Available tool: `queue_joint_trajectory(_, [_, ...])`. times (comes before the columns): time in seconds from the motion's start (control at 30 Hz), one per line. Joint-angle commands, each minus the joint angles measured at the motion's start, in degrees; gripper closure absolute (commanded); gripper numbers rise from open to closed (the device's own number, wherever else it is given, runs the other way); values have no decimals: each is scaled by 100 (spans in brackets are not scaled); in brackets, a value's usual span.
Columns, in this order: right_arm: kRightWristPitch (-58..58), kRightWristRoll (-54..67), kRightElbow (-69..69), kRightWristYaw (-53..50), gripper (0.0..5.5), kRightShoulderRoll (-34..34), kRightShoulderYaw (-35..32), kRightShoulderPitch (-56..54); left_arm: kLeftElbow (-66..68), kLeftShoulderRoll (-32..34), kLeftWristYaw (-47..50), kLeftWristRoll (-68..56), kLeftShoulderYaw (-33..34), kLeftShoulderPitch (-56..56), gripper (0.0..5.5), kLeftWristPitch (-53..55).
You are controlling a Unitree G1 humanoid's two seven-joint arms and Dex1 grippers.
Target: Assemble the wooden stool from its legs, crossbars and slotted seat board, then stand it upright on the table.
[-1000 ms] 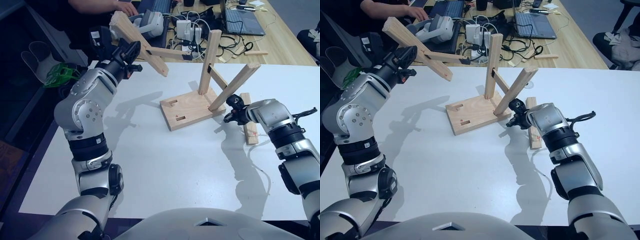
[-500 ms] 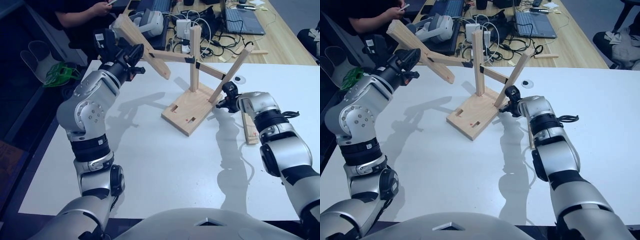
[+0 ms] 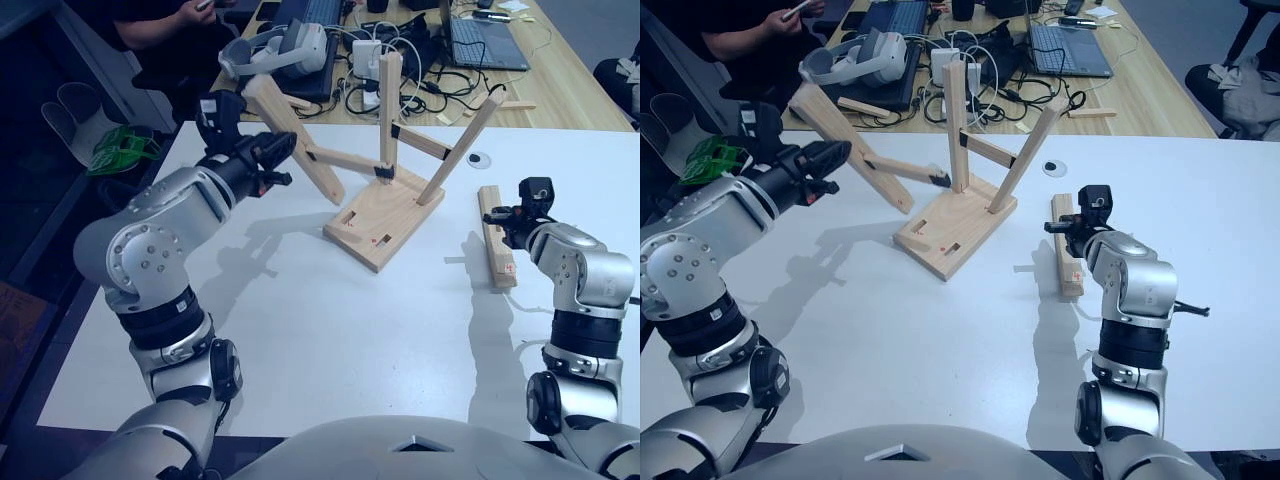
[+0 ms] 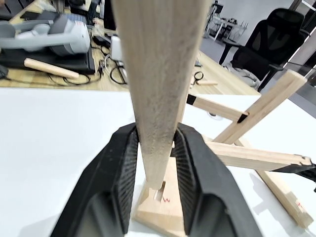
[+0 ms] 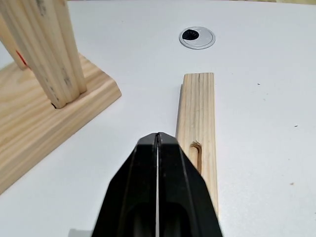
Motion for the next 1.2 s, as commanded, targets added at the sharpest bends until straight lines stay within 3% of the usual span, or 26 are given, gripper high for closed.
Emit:
queue_joint_trajectory(0.03, [-107,242,-2,-105,550,152,-188,-35,-64,-41,-50,-61,-114,-16,450,78])
queue_joint_trajectory(0.53, [-266,928,8,-317,550,334,-528,-93,567,420,-679,530,-881,129,450,-852])
queue_joint_trajectory(1.2, [-298,1380,3,-682,550,431,-601,-88,1097,1036,-1512,912,-1701,-176,450,-987])
